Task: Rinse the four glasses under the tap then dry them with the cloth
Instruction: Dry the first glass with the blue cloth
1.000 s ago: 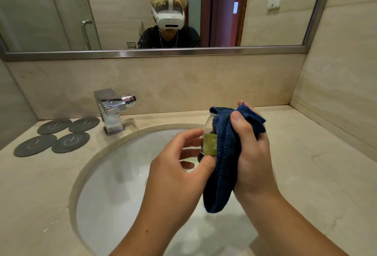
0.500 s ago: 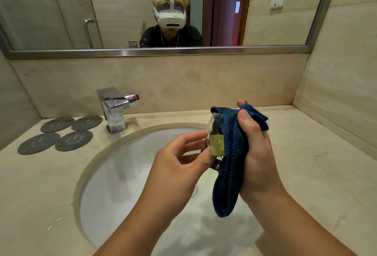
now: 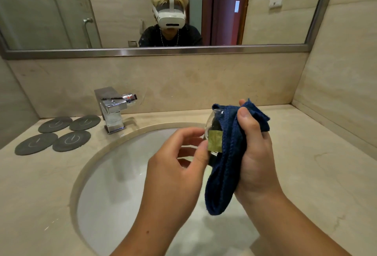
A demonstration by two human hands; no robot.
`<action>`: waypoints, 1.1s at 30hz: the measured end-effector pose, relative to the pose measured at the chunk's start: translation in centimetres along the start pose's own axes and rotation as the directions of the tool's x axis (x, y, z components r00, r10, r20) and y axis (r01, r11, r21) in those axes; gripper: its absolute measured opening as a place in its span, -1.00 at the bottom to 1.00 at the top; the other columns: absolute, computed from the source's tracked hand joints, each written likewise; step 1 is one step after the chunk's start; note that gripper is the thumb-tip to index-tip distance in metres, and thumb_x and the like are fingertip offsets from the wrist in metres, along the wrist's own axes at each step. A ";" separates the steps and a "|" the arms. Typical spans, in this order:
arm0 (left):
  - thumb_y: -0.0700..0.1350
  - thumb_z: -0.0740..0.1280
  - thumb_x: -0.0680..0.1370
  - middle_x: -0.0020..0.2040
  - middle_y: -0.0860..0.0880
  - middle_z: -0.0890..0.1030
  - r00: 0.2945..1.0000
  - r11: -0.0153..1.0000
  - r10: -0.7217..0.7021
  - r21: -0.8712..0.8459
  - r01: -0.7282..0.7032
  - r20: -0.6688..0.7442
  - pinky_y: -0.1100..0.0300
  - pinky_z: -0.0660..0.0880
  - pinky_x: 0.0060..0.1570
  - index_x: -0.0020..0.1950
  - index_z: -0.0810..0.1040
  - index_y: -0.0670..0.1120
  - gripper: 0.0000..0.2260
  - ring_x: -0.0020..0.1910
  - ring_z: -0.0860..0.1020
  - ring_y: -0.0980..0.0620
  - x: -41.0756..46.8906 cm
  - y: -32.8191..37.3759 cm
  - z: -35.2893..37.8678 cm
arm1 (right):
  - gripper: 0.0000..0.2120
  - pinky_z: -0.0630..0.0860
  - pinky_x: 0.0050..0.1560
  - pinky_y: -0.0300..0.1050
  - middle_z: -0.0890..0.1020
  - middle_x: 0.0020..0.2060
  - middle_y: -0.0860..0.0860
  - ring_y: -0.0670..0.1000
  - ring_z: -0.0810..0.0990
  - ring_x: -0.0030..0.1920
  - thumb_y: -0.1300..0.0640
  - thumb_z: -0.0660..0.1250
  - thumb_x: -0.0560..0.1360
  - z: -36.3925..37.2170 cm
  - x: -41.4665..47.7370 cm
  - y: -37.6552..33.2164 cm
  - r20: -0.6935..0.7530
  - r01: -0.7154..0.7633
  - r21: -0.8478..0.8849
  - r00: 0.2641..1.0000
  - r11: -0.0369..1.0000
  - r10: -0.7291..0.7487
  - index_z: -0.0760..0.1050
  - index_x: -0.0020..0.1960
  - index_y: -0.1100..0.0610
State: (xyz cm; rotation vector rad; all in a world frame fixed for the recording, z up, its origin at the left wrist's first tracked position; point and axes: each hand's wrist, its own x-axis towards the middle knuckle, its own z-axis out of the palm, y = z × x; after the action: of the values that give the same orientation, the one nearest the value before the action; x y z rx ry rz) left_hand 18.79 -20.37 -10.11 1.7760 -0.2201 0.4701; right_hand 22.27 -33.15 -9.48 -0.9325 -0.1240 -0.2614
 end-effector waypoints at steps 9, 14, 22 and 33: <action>0.21 0.54 0.36 0.06 0.11 0.75 0.975 0.953 -0.183 -0.220 0.207 0.127 0.19 0.61 -0.05 0.05 0.69 0.21 -0.70 0.01 0.74 0.07 0.5 -0.4 -0.6 | -0.36 0.60 0.18 0.26 0.70 0.09 0.17 0.20 0.70 0.05 -0.13 0.53 0.32 -0.1 0.1 -0.1 0.056 0.035 -0.018 0.998 0.999 -0.034 0.53 0.37 -0.03; 0.19 0.49 0.44 0.09 0.07 0.75 0.952 0.913 -0.255 -0.281 0.295 0.169 0.09 0.56 0.01 0.10 0.69 0.18 -0.73 -0.01 0.73 0.12 0.7 -0.7 -0.7 | -0.33 0.56 0.20 0.26 0.71 0.06 0.14 0.18 0.68 0.02 -0.14 0.51 0.32 -0.3 0.0 -0.1 0.090 0.026 -0.022 0.996 0.999 -0.024 0.52 0.39 -0.02; 0.19 0.57 0.47 0.17 0.02 0.74 0.884 0.798 -0.385 -0.385 0.463 0.264 -0.14 0.53 0.31 0.13 0.71 0.17 -0.72 0.17 0.66 -0.02 0.9 -1.6 -0.5 | -0.40 0.55 0.22 0.37 0.73 0.02 0.14 0.18 0.70 0.01 -0.11 0.53 0.33 -0.3 0.1 0.0 0.118 -0.014 -0.008 0.993 1.000 0.015 0.55 0.35 -0.03; 0.27 0.46 0.41 0.12 0.09 0.75 0.924 0.845 -0.337 -0.377 0.381 0.178 -0.03 0.63 0.20 0.29 0.62 0.16 -0.52 0.17 0.71 0.02 0.9 -2.1 -0.3 | -0.66 0.66 0.06 0.34 0.68 -0.04 0.14 0.21 0.66 -0.07 -0.11 0.54 0.34 0.0 -0.3 0.0 0.114 -0.042 0.018 0.993 0.999 0.040 0.68 0.08 -0.05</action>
State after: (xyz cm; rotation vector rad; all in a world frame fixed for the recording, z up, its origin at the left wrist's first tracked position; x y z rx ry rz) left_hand 20.39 -19.48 -11.51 1.3874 -0.0461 0.0475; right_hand 22.00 -33.16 -9.53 -0.9292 -0.2113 -0.1688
